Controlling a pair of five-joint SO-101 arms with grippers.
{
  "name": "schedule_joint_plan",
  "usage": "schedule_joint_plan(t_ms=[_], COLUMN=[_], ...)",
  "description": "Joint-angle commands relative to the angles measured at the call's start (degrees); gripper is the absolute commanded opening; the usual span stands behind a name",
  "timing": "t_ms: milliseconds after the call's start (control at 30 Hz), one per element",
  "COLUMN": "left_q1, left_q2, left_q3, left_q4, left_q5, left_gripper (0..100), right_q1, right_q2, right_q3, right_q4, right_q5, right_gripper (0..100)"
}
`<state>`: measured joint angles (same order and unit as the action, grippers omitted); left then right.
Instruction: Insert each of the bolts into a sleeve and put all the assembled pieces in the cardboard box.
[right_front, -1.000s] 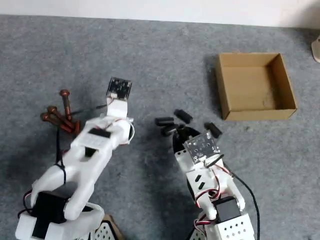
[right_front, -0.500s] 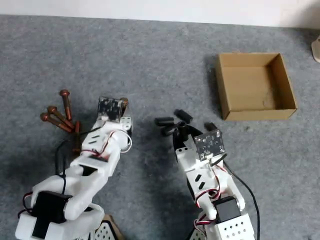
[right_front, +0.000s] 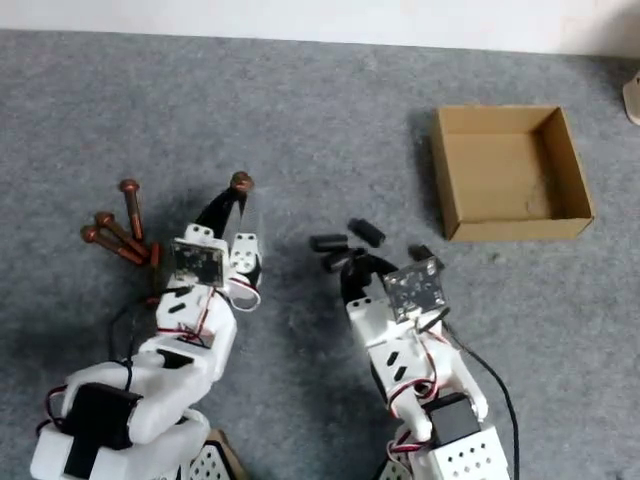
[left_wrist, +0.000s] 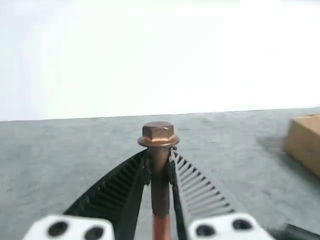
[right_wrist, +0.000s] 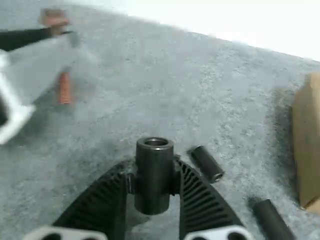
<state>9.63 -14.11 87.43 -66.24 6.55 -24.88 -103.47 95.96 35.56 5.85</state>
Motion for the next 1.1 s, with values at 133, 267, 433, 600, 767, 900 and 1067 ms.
schedule_joint_plan(t_ms=[133, 267, 433, 600, 767, 900, 1067], left_q1=[7.08, 7.69, 7.87, 7.25, 7.52, 7.69, 9.01], left_q2=[-2.86, -2.86, -2.86, -2.77, -5.76, -17.71, -37.14], left_q3=[-2.24, -5.67, -10.77, -11.3, -11.3, -10.77, -11.03], left_q4=[-1.49, -1.49, -1.49, 4.4, 11.6, 18.46, 39.12], left_q5=[0.35, 0.44, 4.57, 23.03, 28.75, 28.75, 28.84], left_gripper=[1, 1, 1, 1, 1, 1, 1], right_q1=[-2.86, 0.31, 3.74, 3.74, 3.65, 2.33, 0.4], right_q2=[-1.8, -1.8, -1.8, -1.8, -1.8, -1.8, -1.8], right_q3=[5.23, 5.23, 5.23, 5.23, 5.23, 5.23, 5.23], right_q4=[0.66, 0.22, -1.27, -0.92, -0.92, -0.92, 0.31], right_q5=[-0.35, -0.26, -0.35, -0.53, -0.53, -0.26, -0.18], right_gripper=[0.5, 0.5, 0.5, 0.5, 0.5, 0.5, 0.5])
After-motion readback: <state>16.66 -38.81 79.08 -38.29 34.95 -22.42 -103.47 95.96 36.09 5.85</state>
